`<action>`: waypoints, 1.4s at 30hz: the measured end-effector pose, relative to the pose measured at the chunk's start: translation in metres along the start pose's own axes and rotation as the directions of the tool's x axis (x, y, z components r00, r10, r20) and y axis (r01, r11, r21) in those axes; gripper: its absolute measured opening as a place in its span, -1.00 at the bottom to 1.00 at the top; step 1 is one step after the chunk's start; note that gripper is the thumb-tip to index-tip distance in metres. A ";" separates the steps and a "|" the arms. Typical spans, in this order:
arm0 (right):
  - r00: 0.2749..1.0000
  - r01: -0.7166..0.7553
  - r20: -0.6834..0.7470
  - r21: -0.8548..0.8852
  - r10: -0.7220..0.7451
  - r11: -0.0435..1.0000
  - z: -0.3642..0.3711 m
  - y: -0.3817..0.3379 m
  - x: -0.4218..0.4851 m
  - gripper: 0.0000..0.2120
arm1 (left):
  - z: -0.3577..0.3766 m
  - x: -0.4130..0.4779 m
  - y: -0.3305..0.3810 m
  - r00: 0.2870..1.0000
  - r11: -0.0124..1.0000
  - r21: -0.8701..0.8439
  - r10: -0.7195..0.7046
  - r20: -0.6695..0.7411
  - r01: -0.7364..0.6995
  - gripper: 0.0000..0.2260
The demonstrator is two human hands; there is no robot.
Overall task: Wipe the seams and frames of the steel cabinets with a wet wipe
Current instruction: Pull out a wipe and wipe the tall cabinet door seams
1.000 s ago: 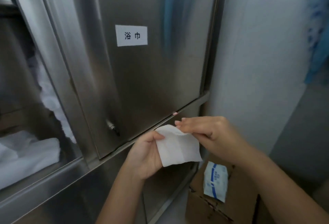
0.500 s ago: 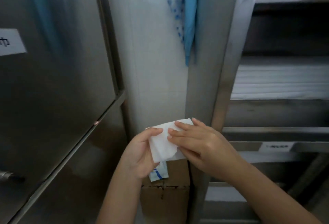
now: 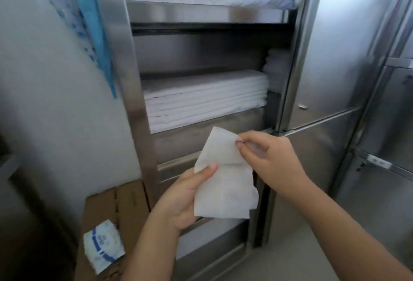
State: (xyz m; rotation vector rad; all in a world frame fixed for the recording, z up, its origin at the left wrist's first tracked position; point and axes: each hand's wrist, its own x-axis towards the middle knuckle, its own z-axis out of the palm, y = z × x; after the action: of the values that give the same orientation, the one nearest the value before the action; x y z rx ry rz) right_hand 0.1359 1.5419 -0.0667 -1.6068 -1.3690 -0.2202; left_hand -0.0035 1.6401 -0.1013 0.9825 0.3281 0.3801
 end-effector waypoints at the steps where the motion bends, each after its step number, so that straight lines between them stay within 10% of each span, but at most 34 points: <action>1: 0.997 -0.071 -0.010 0.008 0.071 0.997 -0.018 0.011 -0.001 -0.90 | 0.017 0.011 -0.007 1.000 1.000 0.023 -0.017 0.009 0.017 -0.70; 5: 0.942 -0.320 -0.045 0.183 0.333 0.930 -0.091 0.056 -0.010 -0.92 | 0.087 0.058 -0.037 0.996 0.994 0.091 -0.061 0.071 0.054 -0.70; 9: 0.820 -0.473 0.078 0.649 0.568 0.595 -0.160 0.098 -0.029 -0.70 | 0.152 0.103 -0.069 0.988 0.993 0.098 -0.083 0.131 0.070 -0.65; 13: 0.717 -0.584 0.245 0.723 0.653 0.369 -0.217 0.148 -0.057 -0.58 | 0.221 0.147 -0.102 0.964 0.980 0.171 -0.136 0.230 0.097 -0.63; 22: 0.643 -0.434 -0.066 0.790 0.763 0.434 -0.332 0.217 -0.092 -0.82 | 0.337 0.228 -0.165 0.914 0.865 0.502 -0.183 0.363 -0.026 -0.63; 28: 0.481 -0.357 -0.193 0.848 0.855 0.392 -0.377 0.270 -0.094 -0.87 | 0.364 0.289 -0.192 0.883 0.560 0.709 0.097 0.459 -0.429 -0.63; 35: 0.376 -0.295 -0.266 0.874 0.888 0.386 -0.391 0.332 -0.051 -0.88 | 0.377 0.389 -0.204 0.654 -0.222 0.713 0.289 0.699 -0.665 -0.49; 42: 0.354 -0.305 -0.293 0.861 0.888 0.406 -0.391 0.398 0.033 -0.87 | 0.382 0.504 -0.197 0.577 -0.368 0.662 0.324 0.750 -0.653 -0.44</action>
State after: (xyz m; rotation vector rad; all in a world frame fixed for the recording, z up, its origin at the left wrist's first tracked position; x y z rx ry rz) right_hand 0.6470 1.3153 -0.0623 -1.0500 0.0285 0.1515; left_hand 0.6403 1.4879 -0.1207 2.8133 -0.2884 0.9385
